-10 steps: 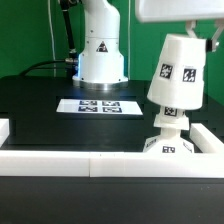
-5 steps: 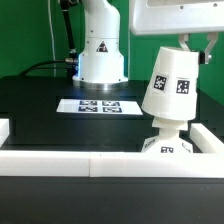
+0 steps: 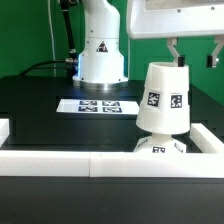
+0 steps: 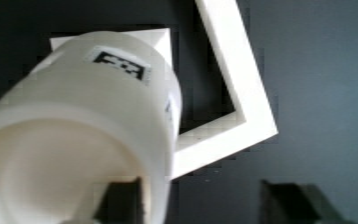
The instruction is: Assemble lamp
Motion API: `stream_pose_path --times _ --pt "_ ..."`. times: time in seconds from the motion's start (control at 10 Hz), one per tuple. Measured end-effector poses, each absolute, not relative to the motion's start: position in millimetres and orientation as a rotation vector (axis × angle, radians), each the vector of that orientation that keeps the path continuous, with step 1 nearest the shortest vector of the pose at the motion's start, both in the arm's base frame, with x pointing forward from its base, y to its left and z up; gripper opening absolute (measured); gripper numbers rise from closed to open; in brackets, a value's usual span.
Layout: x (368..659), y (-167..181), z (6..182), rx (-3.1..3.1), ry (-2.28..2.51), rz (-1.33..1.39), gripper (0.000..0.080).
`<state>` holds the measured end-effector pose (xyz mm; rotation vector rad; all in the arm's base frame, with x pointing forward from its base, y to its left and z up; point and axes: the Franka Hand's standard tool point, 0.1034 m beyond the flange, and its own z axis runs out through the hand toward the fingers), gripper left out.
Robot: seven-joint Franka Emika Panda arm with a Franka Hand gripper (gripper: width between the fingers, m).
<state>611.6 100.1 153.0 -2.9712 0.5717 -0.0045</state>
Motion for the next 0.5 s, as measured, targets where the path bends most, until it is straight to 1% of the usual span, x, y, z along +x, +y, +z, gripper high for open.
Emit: stream_pose_path --times 0.1,0.2,0.3,0.4,0.5 --pt "610 98 154.0 -2.972 0.575 0.013 0.0429" --pt "608 96 156.2 -2.982 0.570 0.050 0.0429" --pt "606 93 161.1 -3.002 0.568 0.100 0.0610" --pt "604 91 168.1 -3.040 0.569 0.137 0.0671" --pt "604 92 171.3 -3.057 0.565 0.137 0.0671"
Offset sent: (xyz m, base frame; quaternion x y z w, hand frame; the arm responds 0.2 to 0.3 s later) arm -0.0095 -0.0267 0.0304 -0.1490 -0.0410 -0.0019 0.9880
